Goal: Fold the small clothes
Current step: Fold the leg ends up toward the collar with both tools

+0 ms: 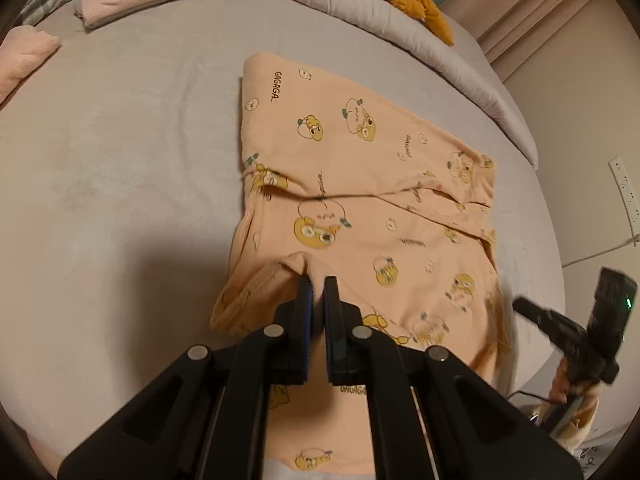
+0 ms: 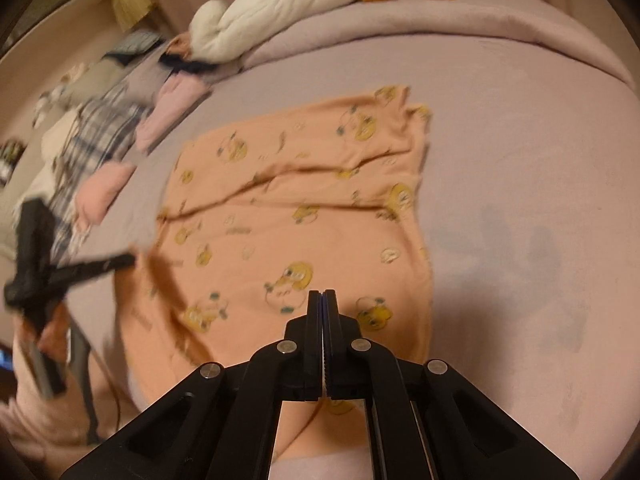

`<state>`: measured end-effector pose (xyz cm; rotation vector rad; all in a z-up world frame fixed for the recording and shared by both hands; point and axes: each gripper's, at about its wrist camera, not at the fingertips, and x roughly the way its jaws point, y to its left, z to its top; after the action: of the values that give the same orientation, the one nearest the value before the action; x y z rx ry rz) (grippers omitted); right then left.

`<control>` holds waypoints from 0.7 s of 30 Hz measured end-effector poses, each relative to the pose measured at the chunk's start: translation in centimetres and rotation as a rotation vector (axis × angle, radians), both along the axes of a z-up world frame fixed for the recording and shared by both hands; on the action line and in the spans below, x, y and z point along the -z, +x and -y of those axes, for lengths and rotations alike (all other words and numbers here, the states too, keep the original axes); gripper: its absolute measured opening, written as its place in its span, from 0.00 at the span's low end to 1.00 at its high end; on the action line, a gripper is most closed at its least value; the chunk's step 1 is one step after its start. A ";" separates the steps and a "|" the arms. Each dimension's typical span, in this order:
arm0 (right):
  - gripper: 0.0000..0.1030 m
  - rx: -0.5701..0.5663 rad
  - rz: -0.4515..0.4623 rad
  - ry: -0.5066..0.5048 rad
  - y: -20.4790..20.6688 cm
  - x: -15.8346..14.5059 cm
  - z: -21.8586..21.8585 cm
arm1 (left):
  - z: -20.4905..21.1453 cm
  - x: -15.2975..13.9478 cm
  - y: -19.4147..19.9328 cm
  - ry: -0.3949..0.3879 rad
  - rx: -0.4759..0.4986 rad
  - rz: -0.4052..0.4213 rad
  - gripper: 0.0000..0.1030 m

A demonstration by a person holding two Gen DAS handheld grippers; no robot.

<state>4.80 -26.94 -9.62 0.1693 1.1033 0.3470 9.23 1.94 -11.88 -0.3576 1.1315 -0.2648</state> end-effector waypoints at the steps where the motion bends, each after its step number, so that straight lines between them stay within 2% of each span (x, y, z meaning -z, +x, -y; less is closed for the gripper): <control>1: 0.03 -0.037 -0.004 -0.022 -0.3 0.0 -0.3 | 0.1 0.4 0.5 0.004 0.003 -0.008 0.05; 4: 0.09 -0.150 0.004 -0.090 -1.6 -0.1 -1.2 | 0.5 1.7 1.5 0.025 0.019 -0.040 0.06; 6: 0.28 -0.206 0.003 -0.157 -2.7 -0.1 -1.8 | 0.8 2.2 1.8 0.046 0.032 -0.058 0.06; 7: 0.50 -0.236 0.001 -0.193 -3.3 -0.1 -2.0 | 0.8 2.3 1.7 0.053 0.040 -0.061 0.06; 8: 0.60 -0.263 0.000 -0.221 -3.9 -0.1 -2.2 | 0.7 2.2 1.5 0.051 0.044 -0.052 0.06; 9: 0.60 -0.292 0.006 -0.238 -4.6 -0.3 -2.4 | 0.6 1.8 1.2 0.048 0.048 -0.039 0.07; 11: 0.60 -0.354 0.005 -0.256 -5.6 -0.3 -2.8 | 0.2 1.2 0.6 0.053 0.056 -0.031 0.16; 13: 0.60 -0.420 0.002 -0.292 -6.5 -0.2 -3.5 | -0.3 0.5 -0.2 0.061 0.063 -0.021 0.38; 15: 0.61 -0.479 -0.011 -0.339 -7.0 0.2 -4.2 | -0.8 0.1 -1.1 0.083 0.072 -0.010 0.50; 19: 0.60 -0.579 -0.048 -0.412 -7.1 1.7 -5.9 | -1.9 0.1 -2.8 0.123 0.075 -0.013 0.53; 21: 0.60 -0.629 -0.030 -0.442 -7.1 2.0 -7.0 | -2.4 0.6 -3.2 0.121 0.070 -0.037 0.53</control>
<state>-2.31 -19.98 -11.65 -0.5789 1.2203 0.6476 6.03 4.35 -12.47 -0.2167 1.1916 -0.2507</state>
